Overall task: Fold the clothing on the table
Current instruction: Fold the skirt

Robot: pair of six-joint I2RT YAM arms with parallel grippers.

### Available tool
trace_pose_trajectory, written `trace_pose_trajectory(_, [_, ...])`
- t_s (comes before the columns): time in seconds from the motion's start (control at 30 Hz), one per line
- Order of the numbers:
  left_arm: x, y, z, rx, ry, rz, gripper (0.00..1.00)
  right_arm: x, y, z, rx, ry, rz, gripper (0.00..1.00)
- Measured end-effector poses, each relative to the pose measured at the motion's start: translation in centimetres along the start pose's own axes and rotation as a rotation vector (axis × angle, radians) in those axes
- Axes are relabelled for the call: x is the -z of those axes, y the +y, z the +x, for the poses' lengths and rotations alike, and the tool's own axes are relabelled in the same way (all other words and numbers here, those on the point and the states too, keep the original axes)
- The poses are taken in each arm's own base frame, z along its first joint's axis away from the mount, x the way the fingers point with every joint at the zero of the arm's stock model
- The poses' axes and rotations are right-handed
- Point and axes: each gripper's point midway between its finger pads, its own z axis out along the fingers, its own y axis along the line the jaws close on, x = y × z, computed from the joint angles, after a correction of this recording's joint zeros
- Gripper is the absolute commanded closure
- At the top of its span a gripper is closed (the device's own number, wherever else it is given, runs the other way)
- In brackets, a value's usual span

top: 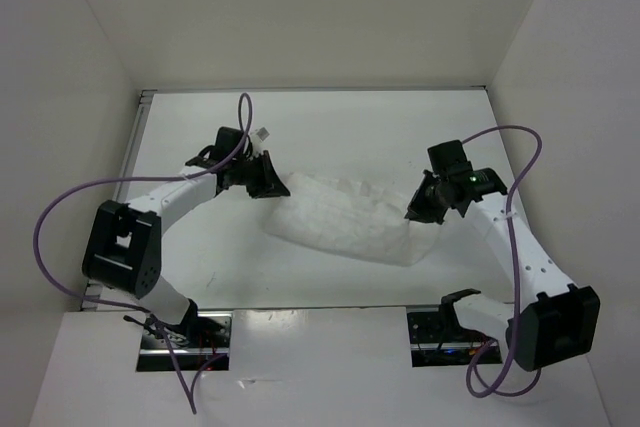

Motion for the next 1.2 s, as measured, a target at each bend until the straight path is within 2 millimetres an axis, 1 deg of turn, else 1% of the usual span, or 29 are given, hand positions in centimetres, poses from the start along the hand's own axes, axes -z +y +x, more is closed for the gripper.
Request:
trace_pose_trajectory(0.17, [-1.4, -0.7, -3.1, -0.015, -0.037, 0.0, 0.99, -2.0, -1.1, -1.9, -0.015, -0.039, 0.084, 1.0])
trace_pose_trajectory(0.27, [-2.0, -0.9, -4.1, -0.021, -0.048, 0.002, 0.99, -2.9, -1.5, -3.1, -0.028, -0.059, 0.105, 1.0])
trace_pose_trajectory(0.4, [-2.6, -0.8, -4.1, -0.008, -0.039, -0.002, 0.99, -3.7, -1.6, -4.9, -0.049, -0.089, 0.111, 1.0])
trace_pose_trajectory(0.5, [-2.8, -0.5, -4.1, -0.002, -0.035, -0.009, 0.99, -4.3, -1.3, -6.1, -0.044, -0.105, 0.118, 1.0])
trace_pose_trajectory(0.6, [-3.0, -0.2, -4.0, 0.003, -0.032, -0.018, 0.99, -5.1, -1.1, -6.9, -0.034, -0.106, 0.13, 1.0])
trace_pose_trajectory(0.7, [-3.4, 0.1, -4.1, 0.008, -0.028, -0.026, 0.99, -6.3, -1.0, -7.6, -0.025, -0.101, 0.151, 1.0])
trace_pose_trajectory(0.9, [-4.9, 1.0, -4.7, 0.023, -0.016, -0.048, 0.99, -8.7, -0.8, -9.8, -0.008, -0.129, 0.192, 1.0])
trace_pose_trajectory(0.93, [-5.2, 1.3, -4.8, 0.028, -0.015, -0.056, 0.92, -9.1, -0.7, -10.2, -0.007, -0.137, 0.194, 0.94])
trace_pose_trajectory(0.97, [-5.6, 1.6, -4.9, 0.035, -0.011, -0.066, 0.56, -9.6, -0.6, -10.6, -0.008, -0.143, 0.197, 0.83])
trace_pose_trajectory(1.0, [-5.9, 1.8, -5.1, 0.032, -0.01, -0.073, 0.49, -9.9, -0.4, -11.1, -0.013, -0.151, 0.198, 0.65])
trace_pose_trajectory(1.03, [-6.4, 2.2, -5.4, 0.046, -0.011, -0.092, 0.43, -10.2, -0.5, -11.6, -0.011, -0.163, 0.216, 0.51])
trace_pose_trajectory(1.1, [-6.9, 3.0, -6.5, 0.05, -0.025, -0.132, 0.33, -10.3, -0.7, -12.9, -0.023, -0.198, 0.24, 0.41])
trace_pose_trajectory(1.13, [-6.9, 3.2, -7.4, 0.054, -0.044, -0.149, 0.26, -10.2, -0.9, -13.4, -0.027, -0.222, 0.255, 0.34])
trace_pose_trajectory(1.17, [-6.8, 3.3, -8.4, 0.057, -0.071, -0.168, 0.19, -9.8, -1.2, -13.9, -0.029, -0.247, 0.269, 0.22])
trace_pose_trajectory(1.2, [-6.5, 3.5, -9.1, 0.062, -0.095, -0.184, 0.18, -9.2, -1.4, -14.3, -0.039, -0.274, 0.278, 0.2])
